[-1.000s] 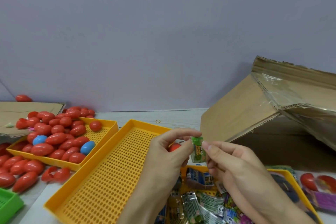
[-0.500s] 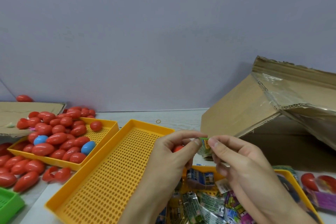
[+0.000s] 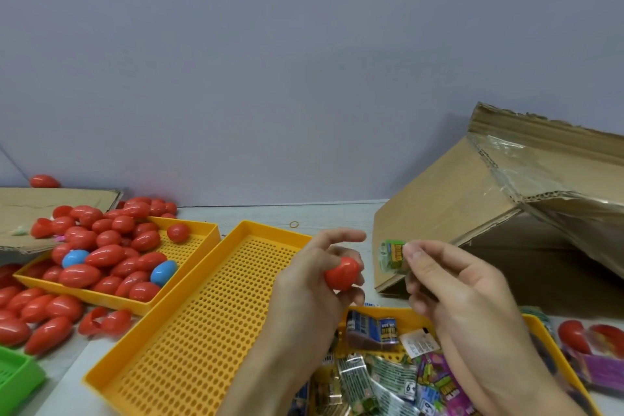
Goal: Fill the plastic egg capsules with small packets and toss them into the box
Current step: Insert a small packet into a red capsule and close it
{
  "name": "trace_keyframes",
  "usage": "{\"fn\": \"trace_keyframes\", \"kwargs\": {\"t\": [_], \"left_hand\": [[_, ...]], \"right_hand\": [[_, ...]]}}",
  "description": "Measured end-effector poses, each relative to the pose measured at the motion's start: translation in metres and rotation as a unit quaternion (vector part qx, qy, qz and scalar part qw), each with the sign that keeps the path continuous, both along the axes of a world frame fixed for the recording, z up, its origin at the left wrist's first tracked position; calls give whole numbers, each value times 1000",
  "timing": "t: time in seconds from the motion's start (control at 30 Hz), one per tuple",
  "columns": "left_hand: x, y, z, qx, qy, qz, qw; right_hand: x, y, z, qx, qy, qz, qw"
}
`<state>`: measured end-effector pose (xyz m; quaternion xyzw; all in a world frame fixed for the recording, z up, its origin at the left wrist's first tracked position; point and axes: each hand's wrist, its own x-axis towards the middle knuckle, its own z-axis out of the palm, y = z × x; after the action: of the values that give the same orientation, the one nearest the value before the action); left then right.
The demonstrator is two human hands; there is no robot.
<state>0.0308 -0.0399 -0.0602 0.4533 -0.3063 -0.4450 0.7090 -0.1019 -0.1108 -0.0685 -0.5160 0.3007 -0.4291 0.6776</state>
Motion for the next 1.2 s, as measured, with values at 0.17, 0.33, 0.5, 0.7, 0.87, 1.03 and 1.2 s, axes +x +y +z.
{"fn": "trace_keyframes", "kwargs": {"t": [0.17,0.33,0.5,0.7,0.87,1.03,1.2], "left_hand": [[-2,-4,-4,14,-3,57,998],[2,-5,-9,1,-65,89,994],[1,-4,-5,-3,-64,89,994],[0,-4,-5,20,-88,60,994],[-2,-3,-3,24,-119,30,992],[-2,-4,-6,26,-128,20,991],[-3,-3,-6,30,-178,40,983]], "right_hand": [[1,3,2,-21,12,-47,999],[1,3,3,-20,12,-56,998],[1,2,2,-30,14,-58,998],[1,1,1,-46,19,-56,997],[1,1,0,-74,21,-47,996],[1,0,-3,-127,50,-58,989],[1,0,-5,-160,63,-65,983]]}}
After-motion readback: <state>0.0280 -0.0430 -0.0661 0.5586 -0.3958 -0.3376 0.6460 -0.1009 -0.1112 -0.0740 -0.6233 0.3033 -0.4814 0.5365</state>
